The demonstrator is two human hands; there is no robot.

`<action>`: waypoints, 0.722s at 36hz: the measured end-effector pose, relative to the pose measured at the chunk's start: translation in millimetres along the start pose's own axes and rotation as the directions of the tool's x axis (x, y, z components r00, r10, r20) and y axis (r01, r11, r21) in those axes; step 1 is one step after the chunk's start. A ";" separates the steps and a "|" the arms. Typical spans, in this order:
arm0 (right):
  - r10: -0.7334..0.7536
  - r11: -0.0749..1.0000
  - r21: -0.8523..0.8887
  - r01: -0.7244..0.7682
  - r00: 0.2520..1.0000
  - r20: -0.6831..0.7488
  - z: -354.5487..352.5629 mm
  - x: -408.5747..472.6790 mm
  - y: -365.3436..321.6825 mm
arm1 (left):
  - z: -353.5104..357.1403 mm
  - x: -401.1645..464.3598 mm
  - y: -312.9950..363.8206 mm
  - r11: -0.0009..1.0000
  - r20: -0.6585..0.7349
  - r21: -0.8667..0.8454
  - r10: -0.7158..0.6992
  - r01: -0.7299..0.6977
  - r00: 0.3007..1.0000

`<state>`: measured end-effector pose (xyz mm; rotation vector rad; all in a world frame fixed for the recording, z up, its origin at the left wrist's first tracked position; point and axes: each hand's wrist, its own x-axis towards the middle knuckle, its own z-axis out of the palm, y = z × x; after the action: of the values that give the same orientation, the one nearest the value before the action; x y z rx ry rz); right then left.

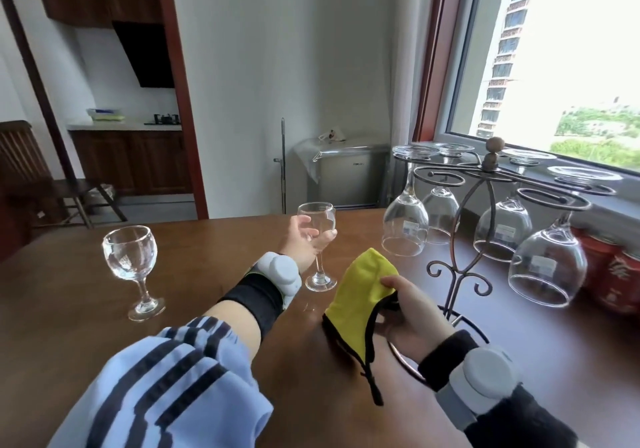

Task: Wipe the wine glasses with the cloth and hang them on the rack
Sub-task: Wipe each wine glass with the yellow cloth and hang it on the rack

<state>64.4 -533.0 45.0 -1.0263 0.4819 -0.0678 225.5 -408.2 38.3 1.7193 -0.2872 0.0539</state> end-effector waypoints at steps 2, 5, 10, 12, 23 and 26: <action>-0.022 1.000 -0.006 0.022 1.000 0.020 11.6 -7.2 4.0 | -12.6 -12.4 8.2 1.000 0.018 -0.025 0.013 -0.012 1.000; -0.073 0.997 -0.027 0.075 0.996 0.044 32.4 -23.3 13.8 | -38.3 -51.0 23.6 0.999 0.069 -0.019 0.048 -0.047 0.996; -0.125 0.991 0.052 0.120 0.986 0.108 66.0 -41.8 17.8 | -67.0 -99.9 37.4 0.996 0.160 0.027 0.085 -0.091 0.983; -0.105 0.984 0.163 0.076 0.978 0.179 78.4 -54.4 16.5 | -76.2 -119.9 43.2 0.997 0.191 0.021 0.065 -0.070 0.979; -0.120 0.939 0.328 -0.106 0.792 0.599 92.5 -82.2 24.8 | -102.4 -187.4 66.5 0.990 0.185 -0.143 0.037 -0.011 0.982; -0.160 0.940 0.333 -0.077 0.761 0.628 92.7 -83.6 20.9 | -101.5 -190.0 69.7 0.991 0.192 -0.135 0.049 -0.023 0.980</action>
<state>24.7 -424.3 96.3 -0.6524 -0.1968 0.1626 39.2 -288.5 85.3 1.5889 -0.4576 -0.1061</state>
